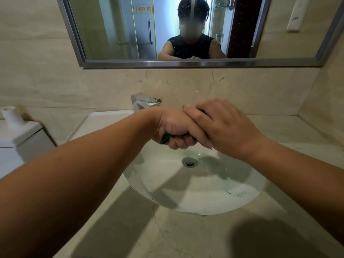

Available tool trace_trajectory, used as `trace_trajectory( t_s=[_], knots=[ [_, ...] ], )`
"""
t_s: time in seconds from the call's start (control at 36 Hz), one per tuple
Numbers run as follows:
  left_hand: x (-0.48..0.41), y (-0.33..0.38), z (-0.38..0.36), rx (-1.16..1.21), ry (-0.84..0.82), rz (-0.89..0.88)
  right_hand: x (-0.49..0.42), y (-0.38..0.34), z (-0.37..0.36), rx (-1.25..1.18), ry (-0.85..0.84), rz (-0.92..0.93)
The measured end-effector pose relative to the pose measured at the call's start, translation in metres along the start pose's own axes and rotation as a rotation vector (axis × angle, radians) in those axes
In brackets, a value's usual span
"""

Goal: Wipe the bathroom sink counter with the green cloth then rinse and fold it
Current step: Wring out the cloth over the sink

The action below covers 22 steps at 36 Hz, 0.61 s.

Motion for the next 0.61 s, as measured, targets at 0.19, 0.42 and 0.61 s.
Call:
trace_trajectory(
  t_s=[0.19, 0.42, 0.61],
  knots=[
    [-0.01, 0.012, 0.028, -0.165, 0.563, -0.034, 0.006, 0.026, -0.042, -0.08, -0.421, -0.31],
    [-0.014, 0.032, 0.032, -0.769, 0.919, -0.084, 0.025, 0.033, -0.074, -0.289, -0.654, -0.577],
    [-0.02, 0.032, 0.037, -0.857, 1.007, -0.067, 0.038, 0.037, -0.101, -0.496, -0.647, -0.65]
  ],
)
Point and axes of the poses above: each hand's wrist, its own x-axis away from the middle knuckle, its own z-axis out of the back of the hand, y = z × x, the point moved 10 cm from there along -x, towards the middle knuckle, and after that the axes turned 13 degrees about z, right-handed, at the moved point
